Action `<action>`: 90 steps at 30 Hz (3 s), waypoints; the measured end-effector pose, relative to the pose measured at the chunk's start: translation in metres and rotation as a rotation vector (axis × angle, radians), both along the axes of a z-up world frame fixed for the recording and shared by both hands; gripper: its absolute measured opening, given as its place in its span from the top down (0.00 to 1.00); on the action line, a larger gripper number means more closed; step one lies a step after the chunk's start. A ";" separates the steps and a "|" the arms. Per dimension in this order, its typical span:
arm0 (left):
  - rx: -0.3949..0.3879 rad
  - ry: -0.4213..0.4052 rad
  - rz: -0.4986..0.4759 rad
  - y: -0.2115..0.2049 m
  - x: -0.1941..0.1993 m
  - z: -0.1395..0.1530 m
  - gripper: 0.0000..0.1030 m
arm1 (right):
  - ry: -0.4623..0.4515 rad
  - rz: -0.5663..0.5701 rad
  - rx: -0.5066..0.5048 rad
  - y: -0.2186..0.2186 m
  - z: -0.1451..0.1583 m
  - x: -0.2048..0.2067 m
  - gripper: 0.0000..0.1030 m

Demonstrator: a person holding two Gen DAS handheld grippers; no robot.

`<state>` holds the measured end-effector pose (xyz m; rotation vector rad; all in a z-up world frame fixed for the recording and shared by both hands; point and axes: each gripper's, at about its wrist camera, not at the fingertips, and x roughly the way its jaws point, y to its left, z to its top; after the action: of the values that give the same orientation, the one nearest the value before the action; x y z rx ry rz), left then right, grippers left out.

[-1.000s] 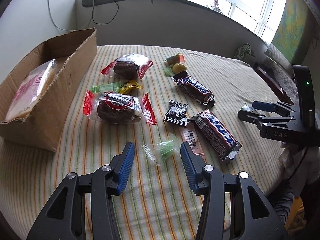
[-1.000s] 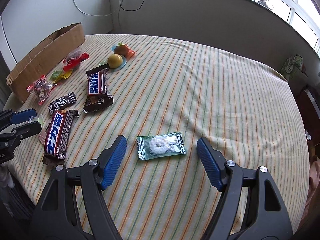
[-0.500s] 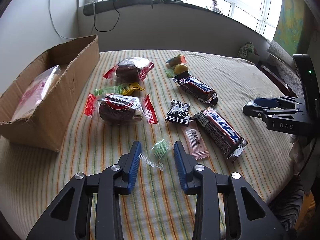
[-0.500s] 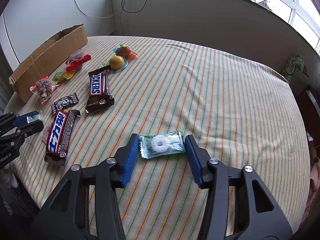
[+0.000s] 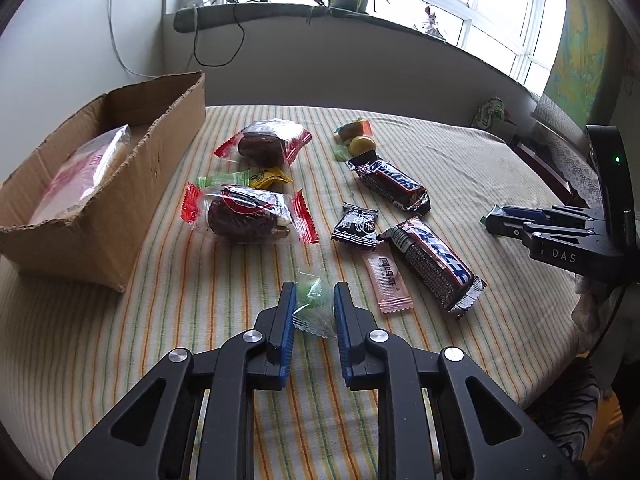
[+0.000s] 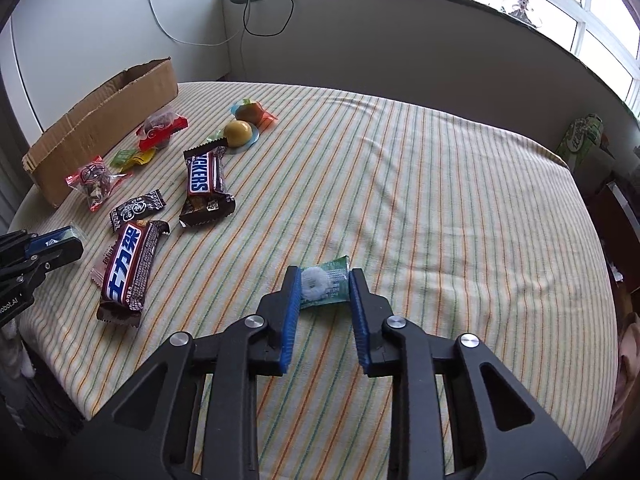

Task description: Organize snacks

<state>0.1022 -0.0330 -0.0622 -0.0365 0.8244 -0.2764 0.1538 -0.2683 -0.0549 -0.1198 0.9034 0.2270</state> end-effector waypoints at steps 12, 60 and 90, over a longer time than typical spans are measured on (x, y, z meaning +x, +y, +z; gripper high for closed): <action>-0.013 -0.002 0.003 0.004 -0.003 0.002 0.83 | 0.042 0.030 0.007 -0.003 -0.005 -0.003 0.74; -0.061 -0.145 0.222 0.113 0.012 0.056 0.84 | -0.231 0.298 0.073 0.148 0.116 0.022 0.97; -0.114 -0.099 0.350 0.182 0.053 0.040 0.74 | -0.103 0.472 0.134 0.298 0.075 0.115 0.41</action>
<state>0.1550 0.1493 -0.0225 -0.2691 0.6890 0.0061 0.2686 0.0297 0.0198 -0.2178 0.7448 0.7133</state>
